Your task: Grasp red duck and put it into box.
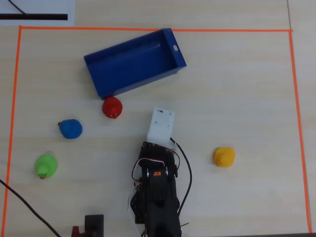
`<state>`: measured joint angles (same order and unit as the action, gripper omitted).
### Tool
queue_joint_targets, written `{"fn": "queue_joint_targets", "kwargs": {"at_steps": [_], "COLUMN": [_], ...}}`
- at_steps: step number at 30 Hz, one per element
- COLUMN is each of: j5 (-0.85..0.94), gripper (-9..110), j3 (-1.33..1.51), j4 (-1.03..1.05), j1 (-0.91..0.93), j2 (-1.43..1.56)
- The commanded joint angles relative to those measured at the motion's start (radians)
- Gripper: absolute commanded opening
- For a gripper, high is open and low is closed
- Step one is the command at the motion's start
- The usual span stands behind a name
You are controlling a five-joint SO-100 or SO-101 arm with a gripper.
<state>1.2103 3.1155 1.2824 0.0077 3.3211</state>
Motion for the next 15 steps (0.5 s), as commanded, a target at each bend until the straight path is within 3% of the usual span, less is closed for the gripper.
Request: {"fn": "queue_joint_targets", "kwargs": {"at_steps": [1,6,11,15], "j5": [0.003,0.014,0.014,0.002], "gripper": [0,0,10,21], "j3": [-0.005,-0.005,-0.051,-0.258], "j4": [0.025,0.023,-0.103,-0.123], "j1": [-0.009,0.012,0.018,0.008], "j2": [-0.009,-0.009,-0.072,-0.259]}}
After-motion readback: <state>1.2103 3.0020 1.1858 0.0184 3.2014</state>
